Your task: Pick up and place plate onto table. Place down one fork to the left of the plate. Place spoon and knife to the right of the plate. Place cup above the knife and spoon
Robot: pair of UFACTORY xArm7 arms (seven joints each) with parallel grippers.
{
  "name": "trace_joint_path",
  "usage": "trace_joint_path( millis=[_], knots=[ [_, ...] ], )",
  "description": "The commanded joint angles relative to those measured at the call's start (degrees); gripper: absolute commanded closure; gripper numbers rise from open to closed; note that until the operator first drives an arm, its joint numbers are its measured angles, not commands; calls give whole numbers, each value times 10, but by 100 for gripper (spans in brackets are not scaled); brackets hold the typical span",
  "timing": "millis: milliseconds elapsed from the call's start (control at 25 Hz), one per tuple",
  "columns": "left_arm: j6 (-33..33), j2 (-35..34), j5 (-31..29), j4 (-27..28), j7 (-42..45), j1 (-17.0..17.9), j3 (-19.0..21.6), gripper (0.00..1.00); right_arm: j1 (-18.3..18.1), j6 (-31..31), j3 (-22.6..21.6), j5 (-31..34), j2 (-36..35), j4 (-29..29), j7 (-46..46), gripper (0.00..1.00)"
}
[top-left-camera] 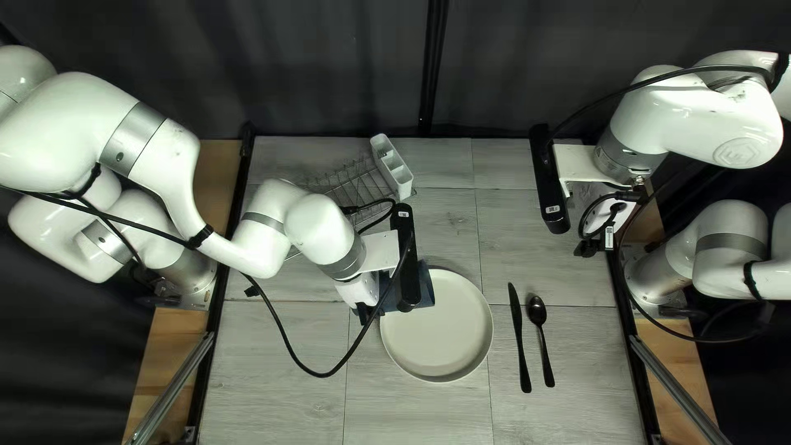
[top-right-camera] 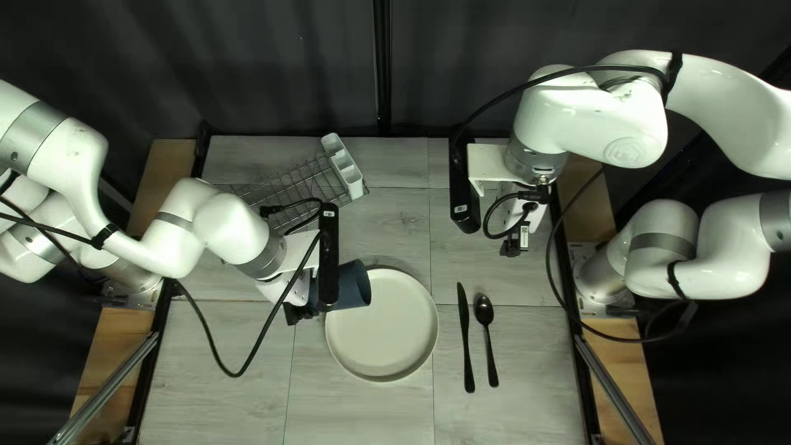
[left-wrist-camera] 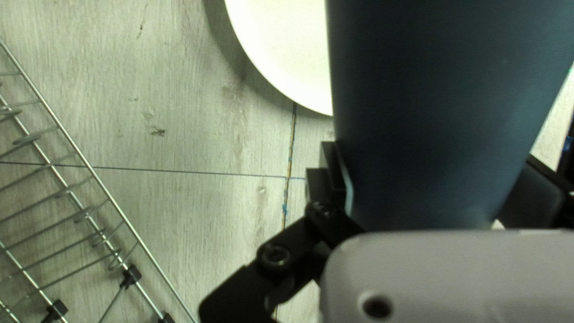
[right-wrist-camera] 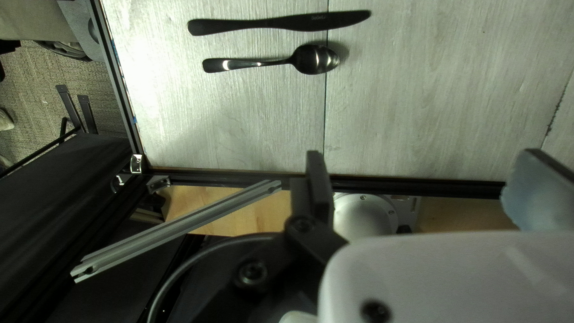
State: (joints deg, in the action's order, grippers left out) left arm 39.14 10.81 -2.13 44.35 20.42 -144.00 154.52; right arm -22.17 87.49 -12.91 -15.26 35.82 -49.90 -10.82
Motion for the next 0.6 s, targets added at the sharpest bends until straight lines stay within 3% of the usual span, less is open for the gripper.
trace_joint_path(
  millis=[40,360,600],
  knots=[
    [-7,-104,92,68,-75,11,-3,100,0,0,0,0,0,0,0,0],
    [-37,-195,184,106,-157,-7,15,100,0,0,0,0,0,0,0,0],
    [-54,-290,259,163,-224,-40,51,100,0,0,0,0,0,0,0,0]
  ],
)
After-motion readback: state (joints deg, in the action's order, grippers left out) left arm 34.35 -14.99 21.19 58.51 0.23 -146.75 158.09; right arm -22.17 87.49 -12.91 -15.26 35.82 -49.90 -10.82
